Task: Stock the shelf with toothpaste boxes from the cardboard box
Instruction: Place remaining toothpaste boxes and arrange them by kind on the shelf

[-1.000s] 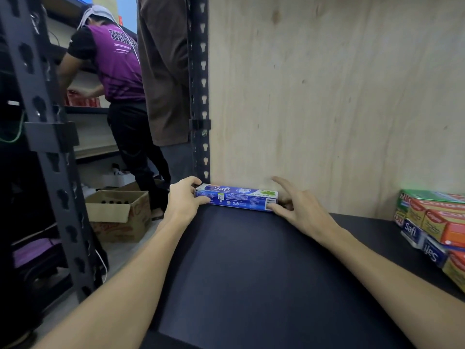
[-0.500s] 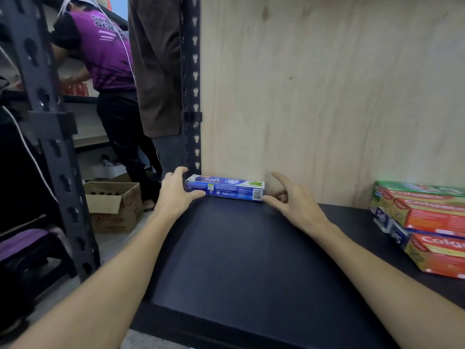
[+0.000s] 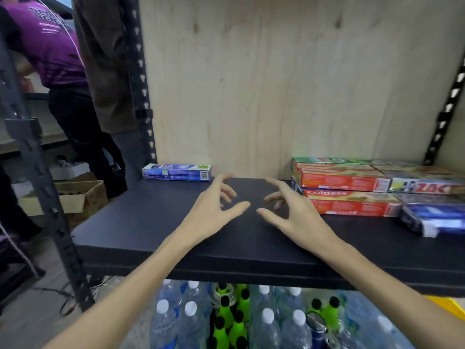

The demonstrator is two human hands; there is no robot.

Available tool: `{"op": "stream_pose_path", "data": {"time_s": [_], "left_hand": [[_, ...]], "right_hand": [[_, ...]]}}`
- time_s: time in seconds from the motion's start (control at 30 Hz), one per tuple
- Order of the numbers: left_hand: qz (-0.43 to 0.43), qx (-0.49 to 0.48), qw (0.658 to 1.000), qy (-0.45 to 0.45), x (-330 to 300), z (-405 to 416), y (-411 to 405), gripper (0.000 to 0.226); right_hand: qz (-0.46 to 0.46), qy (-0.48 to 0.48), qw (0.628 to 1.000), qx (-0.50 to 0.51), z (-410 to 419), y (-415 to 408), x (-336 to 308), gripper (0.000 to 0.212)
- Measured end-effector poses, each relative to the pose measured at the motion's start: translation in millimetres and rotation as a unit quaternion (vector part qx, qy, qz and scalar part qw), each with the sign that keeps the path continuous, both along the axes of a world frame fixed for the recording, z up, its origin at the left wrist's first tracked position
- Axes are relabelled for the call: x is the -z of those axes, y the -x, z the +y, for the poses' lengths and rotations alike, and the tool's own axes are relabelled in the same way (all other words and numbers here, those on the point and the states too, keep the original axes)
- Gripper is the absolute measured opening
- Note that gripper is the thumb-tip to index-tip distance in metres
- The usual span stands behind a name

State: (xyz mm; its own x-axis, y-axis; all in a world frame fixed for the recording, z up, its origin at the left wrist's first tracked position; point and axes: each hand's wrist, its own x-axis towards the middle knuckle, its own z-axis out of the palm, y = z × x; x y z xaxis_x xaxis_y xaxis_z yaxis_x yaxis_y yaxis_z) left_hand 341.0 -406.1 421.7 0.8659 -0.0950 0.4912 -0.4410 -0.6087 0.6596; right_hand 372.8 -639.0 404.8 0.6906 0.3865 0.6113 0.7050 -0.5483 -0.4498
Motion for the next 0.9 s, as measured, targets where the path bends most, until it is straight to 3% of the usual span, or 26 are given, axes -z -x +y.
{"op": "stream_pose_path", "data": {"time_s": [0.17, 0.33, 0.47, 0.53, 0.63, 0.73, 0.9], "left_hand": [[0.020, 0.089, 0.996, -0.013, 8, -106, 6, 0.083], [-0.001, 0.150, 0.988, -0.016, 12, -193, 1, 0.068], [-0.060, 0.162, 0.985, -0.006, 8, -261, -2, 0.050], [-0.077, 0.171, 0.982, -0.012, 7, -294, -5, 0.048], [-0.069, 0.169, 0.983, -0.032, 8, -328, -16, 0.057], [-0.060, 0.145, 0.986, -0.060, 11, -340, -29, 0.062], [-0.047, 0.114, 0.986, -0.115, 16, -341, -37, 0.066]], "right_hand": [[-0.029, -0.037, 0.997, 0.053, -91, 38, -5, 0.057], [-0.054, -0.033, 0.983, 0.170, -188, 54, 12, 0.055], [-0.120, 0.001, 0.946, 0.300, -259, 63, 16, 0.049], [-0.113, 0.012, 0.918, 0.380, -290, 64, 15, 0.057], [-0.034, 0.035, 0.885, 0.464, -317, 61, 9, 0.085], [0.050, 0.092, 0.861, 0.498, -323, 53, 3, 0.103], [0.091, 0.109, 0.842, 0.520, -319, 46, 2, 0.113]]}}
